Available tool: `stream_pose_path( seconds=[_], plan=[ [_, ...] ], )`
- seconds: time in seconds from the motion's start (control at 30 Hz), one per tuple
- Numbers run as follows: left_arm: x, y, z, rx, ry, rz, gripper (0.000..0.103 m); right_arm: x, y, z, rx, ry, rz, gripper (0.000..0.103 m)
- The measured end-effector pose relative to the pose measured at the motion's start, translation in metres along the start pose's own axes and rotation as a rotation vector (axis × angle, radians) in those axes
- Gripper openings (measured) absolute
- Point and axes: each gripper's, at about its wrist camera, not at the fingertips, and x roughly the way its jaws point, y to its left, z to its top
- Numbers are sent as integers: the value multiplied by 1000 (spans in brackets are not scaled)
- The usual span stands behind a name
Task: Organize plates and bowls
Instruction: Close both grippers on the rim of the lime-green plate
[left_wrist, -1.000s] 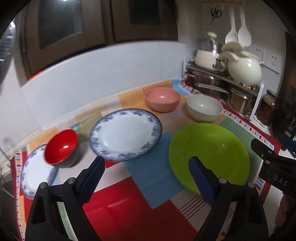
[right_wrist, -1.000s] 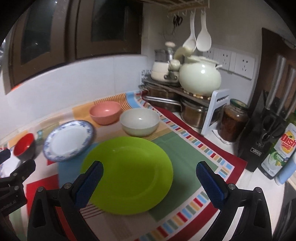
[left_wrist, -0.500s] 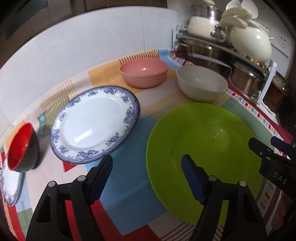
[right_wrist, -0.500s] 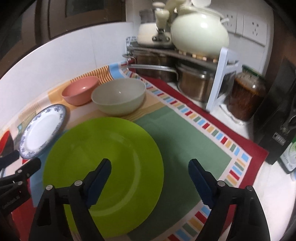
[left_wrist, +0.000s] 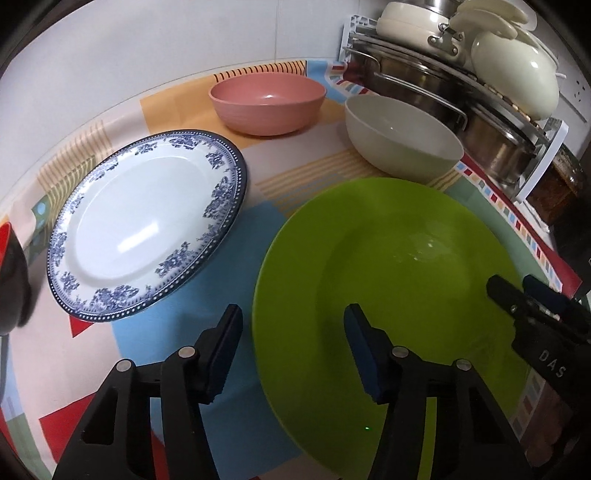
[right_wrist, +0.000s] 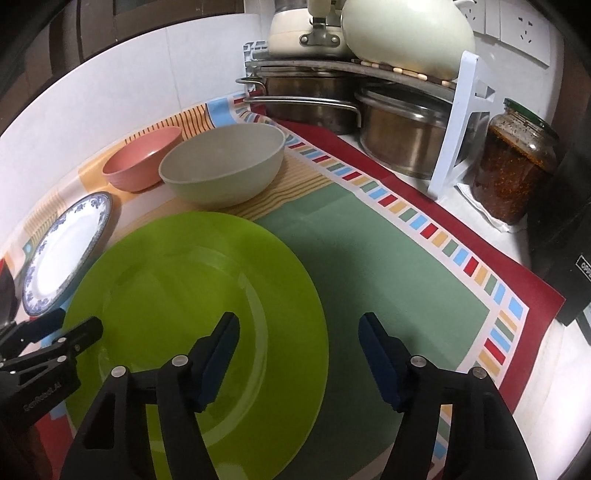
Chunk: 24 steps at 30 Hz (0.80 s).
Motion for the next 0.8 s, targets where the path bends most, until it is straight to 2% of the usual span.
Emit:
stream_pose_path(
  seconds=[0.13,0.4,0.8],
  plan=[
    [1,-2,2,4,1,-14,49,6,-1,1,7,28,20,62],
    [1,0,5,-10,-4,-10,42,11,0,3,8,54,53,44],
    [-8,4,-2,-29,-24,-6,40,4,4,3,-12,56,40,42]
  ],
)
